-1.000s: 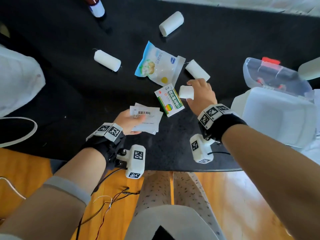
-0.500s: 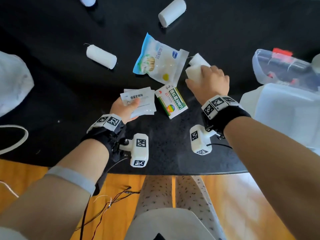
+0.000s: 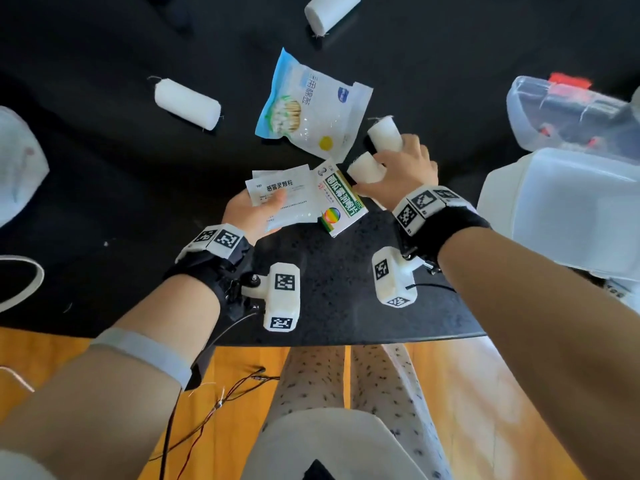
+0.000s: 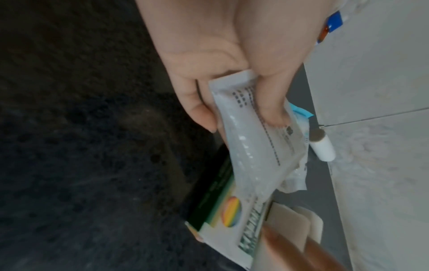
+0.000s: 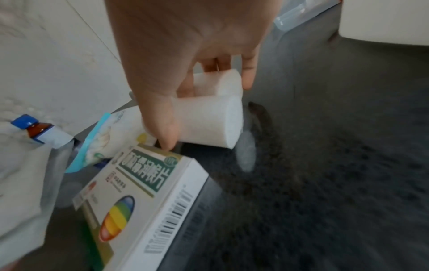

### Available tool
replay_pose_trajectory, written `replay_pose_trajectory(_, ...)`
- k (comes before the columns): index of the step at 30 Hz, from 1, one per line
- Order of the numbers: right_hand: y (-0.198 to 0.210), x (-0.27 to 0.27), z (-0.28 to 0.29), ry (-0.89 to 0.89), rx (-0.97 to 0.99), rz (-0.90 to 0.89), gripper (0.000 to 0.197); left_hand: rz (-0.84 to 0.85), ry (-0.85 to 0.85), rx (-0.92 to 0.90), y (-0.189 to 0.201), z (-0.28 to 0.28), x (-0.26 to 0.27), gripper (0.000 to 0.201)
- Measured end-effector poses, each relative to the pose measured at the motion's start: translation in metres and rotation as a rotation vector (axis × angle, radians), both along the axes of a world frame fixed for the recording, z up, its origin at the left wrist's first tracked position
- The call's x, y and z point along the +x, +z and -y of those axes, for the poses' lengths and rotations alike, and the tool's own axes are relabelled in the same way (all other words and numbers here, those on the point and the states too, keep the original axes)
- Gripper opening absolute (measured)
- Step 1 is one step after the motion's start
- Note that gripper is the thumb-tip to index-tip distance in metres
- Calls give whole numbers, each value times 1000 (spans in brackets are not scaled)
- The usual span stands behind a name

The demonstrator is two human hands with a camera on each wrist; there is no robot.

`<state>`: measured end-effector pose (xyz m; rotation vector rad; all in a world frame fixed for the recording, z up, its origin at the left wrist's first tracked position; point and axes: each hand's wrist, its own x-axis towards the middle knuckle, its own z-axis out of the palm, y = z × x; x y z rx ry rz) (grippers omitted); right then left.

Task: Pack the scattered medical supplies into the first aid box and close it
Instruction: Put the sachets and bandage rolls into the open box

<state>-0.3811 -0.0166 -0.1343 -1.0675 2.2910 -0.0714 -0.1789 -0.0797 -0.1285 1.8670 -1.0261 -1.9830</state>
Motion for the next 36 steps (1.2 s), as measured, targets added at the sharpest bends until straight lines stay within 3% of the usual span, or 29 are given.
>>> replay_pose_trajectory(2, 8, 2, -11, -64, -60, 45, 51, -51, 14, 24, 10, 1, -7, 3)
replay_pose_trajectory(8, 52, 4, -51, -292, -370, 259, 58, -249, 14, 130, 50, -6, -52, 7)
replay_pose_trajectory(15, 98, -68, -104, -486, -640, 349, 44, -264, -96, 40, 73, -48, -124, 12)
replay_pose_trajectory(18, 97, -101, -143, -593, -630, 423, 35, -236, -89, 54, 69, -79, -154, 11)
replay_pose_trajectory(22, 84, -142, -198, -687, -598, 407, 50, -227, -111, 39, 68, -123, -194, 8)
replay_pose_trajectory(27, 73, -181, -240, -804, -606, 476, 35, -249, -49, -14, 73, -155, -238, 16)
replay_pose_trajectory(32, 68, -194, -244, -678, -527, 519, 46, -32, -51, -218, 67, -163, -255, 21)
replay_pose_trajectory(36, 57, -194, -237, -614, -498, 504, 70, -5, -100, -60, 64, -165, -249, 12)
